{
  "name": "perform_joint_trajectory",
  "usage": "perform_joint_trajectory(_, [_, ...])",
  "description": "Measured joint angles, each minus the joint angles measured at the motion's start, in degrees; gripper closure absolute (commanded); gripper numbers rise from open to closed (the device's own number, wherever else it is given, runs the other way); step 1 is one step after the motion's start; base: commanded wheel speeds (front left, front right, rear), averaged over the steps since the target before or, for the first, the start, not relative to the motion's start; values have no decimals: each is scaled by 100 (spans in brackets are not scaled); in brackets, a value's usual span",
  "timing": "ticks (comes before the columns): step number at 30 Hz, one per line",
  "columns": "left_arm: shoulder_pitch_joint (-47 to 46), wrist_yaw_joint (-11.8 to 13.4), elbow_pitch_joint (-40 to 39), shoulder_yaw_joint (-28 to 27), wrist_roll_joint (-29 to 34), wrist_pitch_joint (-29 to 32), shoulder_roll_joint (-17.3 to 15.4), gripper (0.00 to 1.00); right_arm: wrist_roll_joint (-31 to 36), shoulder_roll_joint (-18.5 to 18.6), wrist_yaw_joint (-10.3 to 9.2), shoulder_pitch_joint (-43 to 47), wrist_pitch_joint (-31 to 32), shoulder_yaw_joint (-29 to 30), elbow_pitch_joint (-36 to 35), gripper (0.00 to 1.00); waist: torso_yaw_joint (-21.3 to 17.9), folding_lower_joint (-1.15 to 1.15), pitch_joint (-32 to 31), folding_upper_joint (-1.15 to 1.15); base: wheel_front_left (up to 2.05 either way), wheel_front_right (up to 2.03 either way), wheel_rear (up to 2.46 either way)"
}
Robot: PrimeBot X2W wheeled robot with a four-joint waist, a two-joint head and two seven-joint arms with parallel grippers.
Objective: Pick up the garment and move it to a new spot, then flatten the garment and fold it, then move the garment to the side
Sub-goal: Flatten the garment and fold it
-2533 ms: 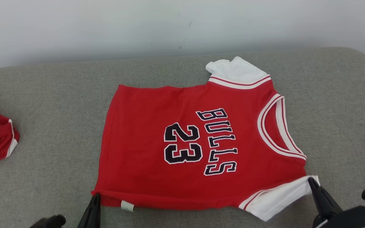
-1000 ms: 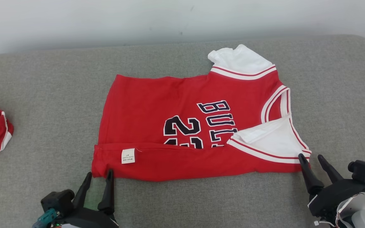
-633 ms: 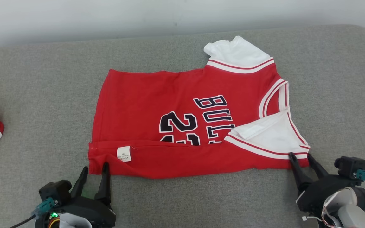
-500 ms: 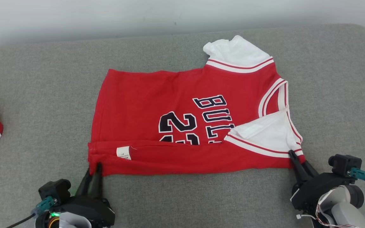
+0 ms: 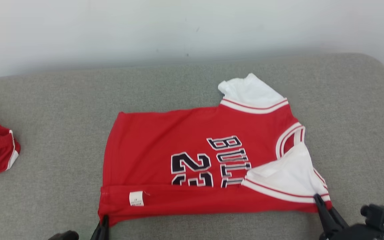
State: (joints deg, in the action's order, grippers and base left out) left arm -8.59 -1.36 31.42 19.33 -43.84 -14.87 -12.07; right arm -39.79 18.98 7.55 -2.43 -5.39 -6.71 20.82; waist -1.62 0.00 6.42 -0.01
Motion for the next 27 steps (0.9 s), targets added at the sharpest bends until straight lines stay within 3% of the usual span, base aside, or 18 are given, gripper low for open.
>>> perform_joint_trajectory(10, [832,400,-826,-83,38,88,-107,100,324,-402,0,1212,733,689,-1124,100,5,0,-221,0,0,0,0])
perform_joint_trajectory(11, [875,436,-880,-74,34,120,-103,100,390,-459,0,1238,801,776,-1137,85,1,0,-229,0,0,0,0])
perform_joint_trajectory(12, [911,465,-914,-63,32,141,-101,81,461,-504,0,1255,815,839,-1165,35,3,0,-236,0,0,0,0])
perform_joint_trajectory(13, [937,512,-937,-23,59,167,-116,23,542,-548,0,1268,827,920,-1173,0,8,0,-246,0,0,0,0])
perform_joint_trajectory(14, [958,517,-969,-9,98,163,-133,0,615,-587,0,1276,857,1003,-1180,0,16,0,-259,0,0,0,0])
perform_joint_trajectory(20, [975,666,-1730,-420,476,-3,-155,0,1027,-795,0,1099,367,1382,-1856,0,116,0,-318,0,0,0,0])
perform_joint_trajectory(27, [973,849,-2674,-1141,1713,-18,-110,0,1702,-936,0,964,-301,1359,-2116,0,251,0,-429,0,0,0,0])
